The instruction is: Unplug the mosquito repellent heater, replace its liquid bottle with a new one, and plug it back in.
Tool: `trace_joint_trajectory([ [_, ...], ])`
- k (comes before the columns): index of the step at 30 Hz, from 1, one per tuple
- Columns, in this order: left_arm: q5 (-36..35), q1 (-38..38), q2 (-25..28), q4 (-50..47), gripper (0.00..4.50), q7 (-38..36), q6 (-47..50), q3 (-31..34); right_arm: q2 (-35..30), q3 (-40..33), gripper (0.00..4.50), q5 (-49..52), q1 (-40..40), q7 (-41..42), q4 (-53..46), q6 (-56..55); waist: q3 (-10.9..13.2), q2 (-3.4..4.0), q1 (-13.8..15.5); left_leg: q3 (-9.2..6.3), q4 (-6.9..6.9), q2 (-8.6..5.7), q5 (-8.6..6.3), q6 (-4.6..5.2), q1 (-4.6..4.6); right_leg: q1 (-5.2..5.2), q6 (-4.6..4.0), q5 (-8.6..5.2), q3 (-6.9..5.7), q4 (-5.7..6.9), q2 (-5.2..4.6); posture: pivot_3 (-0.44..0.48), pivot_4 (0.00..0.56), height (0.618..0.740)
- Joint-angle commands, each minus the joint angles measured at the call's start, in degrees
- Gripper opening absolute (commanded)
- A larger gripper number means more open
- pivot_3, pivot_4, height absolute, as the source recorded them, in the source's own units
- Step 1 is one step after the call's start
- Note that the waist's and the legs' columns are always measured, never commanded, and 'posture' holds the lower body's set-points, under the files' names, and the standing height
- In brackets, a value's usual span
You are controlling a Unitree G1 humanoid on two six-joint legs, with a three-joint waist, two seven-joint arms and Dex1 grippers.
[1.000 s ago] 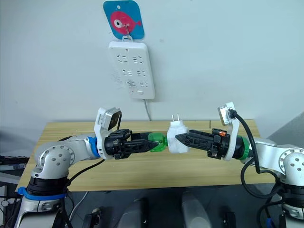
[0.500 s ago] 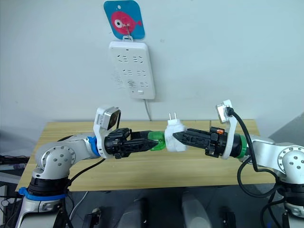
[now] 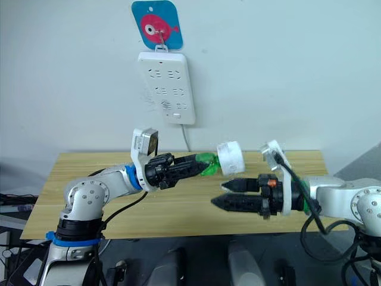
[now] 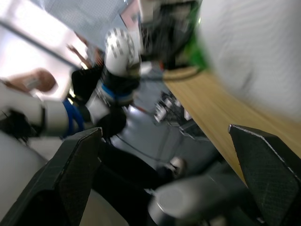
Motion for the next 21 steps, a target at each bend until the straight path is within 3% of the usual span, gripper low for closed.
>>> trace_joint_trajectory([
  [1, -1.8, -1.3, 0.4, -1.0, 2.24, -0.5, 0.8, 0.9, -2.4, -0.7, 4.5, -16.0, 4.0, 8.4, -4.6, -6.2, 0.0, -0.01, 0.1, 0.0, 0.01, 0.0, 0.0, 0.0, 0.0, 0.0, 0.01, 0.0, 0.0, 0.0, 0.0, -0.181, 0.197, 0.725],
  [5, -3.6, -1.5, 3.1, -1.9, 2.24, -3.1, 4.2, 0.3, -2.6, -2.0, 3.56, -30.7, 6.0, 17.8, 2.8, -16.6, 0.0, -0.02, -0.1, 0.04, 0.05, 0.01, 0.01, -0.01, 0.02, 0.0, 0.02, -0.01, 0.03, 0.01, 0.0, -0.185, 0.197, 0.725],
  [14, -7.0, -1.9, 7.2, -3.5, 2.24, -7.4, 9.3, -0.5, 5.8, -0.3, 0.16, -42.1, -6.6, 23.4, 16.9, -23.2, 0.0, -0.01, -0.6, 0.04, 0.24, 0.04, 0.02, 0.01, 0.06, 0.03, 0.01, 0.01, 0.05, 0.16, 0.03, -0.18, 0.198, 0.725],
  [21, -7.7, -2.0, 6.5, -3.8, 2.24, -6.9, 9.9, -0.6, 9.2, 2.7, 0.0, -41.2, -9.4, 27.9, 14.0, -19.4, 0.0, 0.0, -0.5, -0.02, 0.19, 0.01, 0.01, 0.01, 0.02, 0.03, -0.21, 0.13, -0.01, 0.15, -0.01, -0.177, 0.2, 0.725],
])
